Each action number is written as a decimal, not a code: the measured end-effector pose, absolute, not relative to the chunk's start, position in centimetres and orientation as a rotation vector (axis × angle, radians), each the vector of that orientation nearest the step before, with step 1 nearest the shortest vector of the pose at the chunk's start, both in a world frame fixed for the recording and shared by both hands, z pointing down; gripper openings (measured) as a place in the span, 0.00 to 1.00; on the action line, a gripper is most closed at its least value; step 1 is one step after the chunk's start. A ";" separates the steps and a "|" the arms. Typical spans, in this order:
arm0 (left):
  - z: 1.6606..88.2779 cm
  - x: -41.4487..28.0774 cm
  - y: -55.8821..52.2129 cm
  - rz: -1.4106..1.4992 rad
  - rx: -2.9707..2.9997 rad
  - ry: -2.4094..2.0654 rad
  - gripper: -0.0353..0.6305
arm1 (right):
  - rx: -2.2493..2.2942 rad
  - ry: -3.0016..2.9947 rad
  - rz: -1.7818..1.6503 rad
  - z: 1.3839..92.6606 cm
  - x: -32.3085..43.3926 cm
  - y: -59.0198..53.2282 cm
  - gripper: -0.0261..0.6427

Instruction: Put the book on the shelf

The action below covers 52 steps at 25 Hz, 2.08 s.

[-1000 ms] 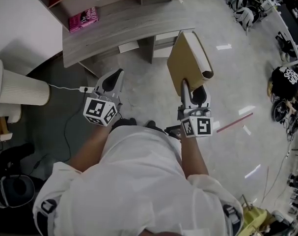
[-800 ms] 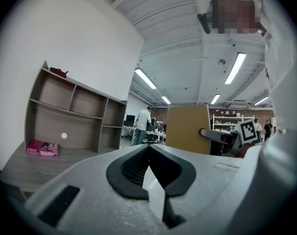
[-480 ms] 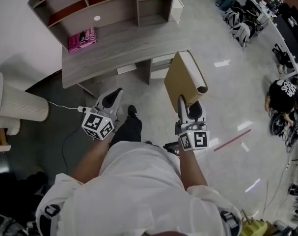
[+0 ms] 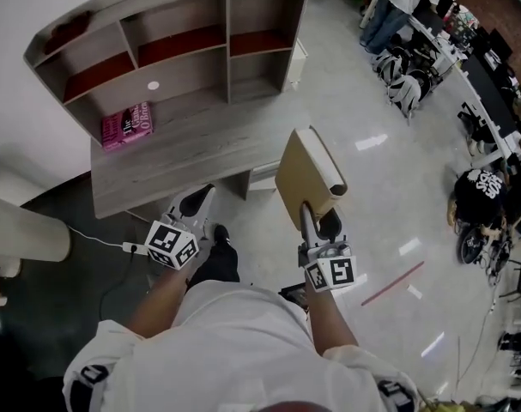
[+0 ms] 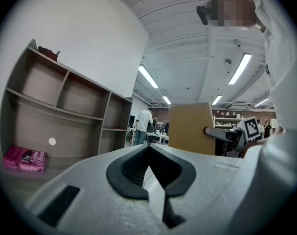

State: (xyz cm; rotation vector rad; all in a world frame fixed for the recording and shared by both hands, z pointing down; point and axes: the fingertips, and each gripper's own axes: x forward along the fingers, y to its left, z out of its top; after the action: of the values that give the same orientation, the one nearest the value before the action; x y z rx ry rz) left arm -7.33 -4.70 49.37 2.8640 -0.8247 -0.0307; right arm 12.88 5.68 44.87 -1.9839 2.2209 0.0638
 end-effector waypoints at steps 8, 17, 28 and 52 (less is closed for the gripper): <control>47.9 -7.0 -17.2 -0.049 2.845 -0.830 0.07 | -1.954 2.215 0.050 42.0 13.7 -7.0 0.34; 46.6 -7.1 -29.7 -0.098 2.870 -0.876 0.07 | -1.896 2.184 0.074 39.4 14.1 -20.4 0.34; 47.1 -6.5 -36.0 -0.120 2.797 -1.019 0.07 | -1.738 2.056 -0.015 37.4 18.3 -31.8 0.34; 45.6 -4.9 -38.0 -0.109 2.668 -1.410 0.07 | -1.552 2.018 -0.260 40.2 25.3 -47.5 0.34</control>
State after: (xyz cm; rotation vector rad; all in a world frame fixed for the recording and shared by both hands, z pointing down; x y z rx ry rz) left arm -4.85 -37.97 45.62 2.6685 -1.4096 -0.1085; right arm 25.32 -47.47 40.22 -1.5515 2.0185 -0.2595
